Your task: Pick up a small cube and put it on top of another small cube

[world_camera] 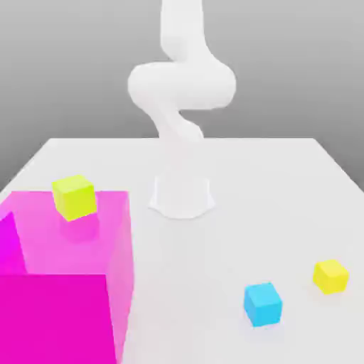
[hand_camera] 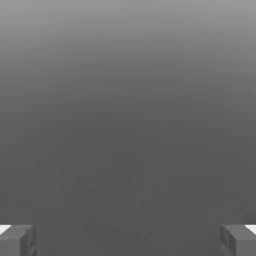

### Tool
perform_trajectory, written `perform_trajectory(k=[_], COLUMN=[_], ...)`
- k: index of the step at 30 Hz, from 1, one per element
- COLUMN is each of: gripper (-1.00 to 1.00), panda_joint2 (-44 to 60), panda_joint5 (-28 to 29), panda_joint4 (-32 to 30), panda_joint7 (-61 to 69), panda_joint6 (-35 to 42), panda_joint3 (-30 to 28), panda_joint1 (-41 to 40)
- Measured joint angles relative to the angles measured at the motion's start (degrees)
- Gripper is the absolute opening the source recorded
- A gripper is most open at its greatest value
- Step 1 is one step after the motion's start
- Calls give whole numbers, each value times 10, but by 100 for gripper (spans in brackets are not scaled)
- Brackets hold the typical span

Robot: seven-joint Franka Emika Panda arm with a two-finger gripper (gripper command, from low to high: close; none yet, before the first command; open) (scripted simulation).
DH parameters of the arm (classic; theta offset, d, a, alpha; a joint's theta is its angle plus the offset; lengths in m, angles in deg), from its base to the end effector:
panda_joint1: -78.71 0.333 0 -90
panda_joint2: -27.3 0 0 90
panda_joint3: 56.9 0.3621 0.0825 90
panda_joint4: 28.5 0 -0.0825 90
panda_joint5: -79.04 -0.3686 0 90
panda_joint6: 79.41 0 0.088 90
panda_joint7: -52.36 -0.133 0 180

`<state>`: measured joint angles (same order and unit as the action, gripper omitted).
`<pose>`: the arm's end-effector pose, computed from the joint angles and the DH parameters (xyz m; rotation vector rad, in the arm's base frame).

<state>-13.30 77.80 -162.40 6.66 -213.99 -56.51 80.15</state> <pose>0.3534 0.0130 0.6809 -2.4906 1.0166 -0.9186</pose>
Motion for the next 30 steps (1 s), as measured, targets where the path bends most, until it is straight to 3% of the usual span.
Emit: perform_trajectory(k=[14,22,28,29,30], gripper=[0,0,0,-100,-100], panda_joint2=[294,461,585,598,598], panda_joint5=[-34,29,73,76,76], panda_joint4=[-119,-185,-172,-170,-170], panda_joint7=[-18,-88,-123,-125,-125], panda_joint6=[-157,-248,-344,-355,-355], panda_joint3=[56,75,34,30,30], panda_joint1=[68,109,144,148,148])
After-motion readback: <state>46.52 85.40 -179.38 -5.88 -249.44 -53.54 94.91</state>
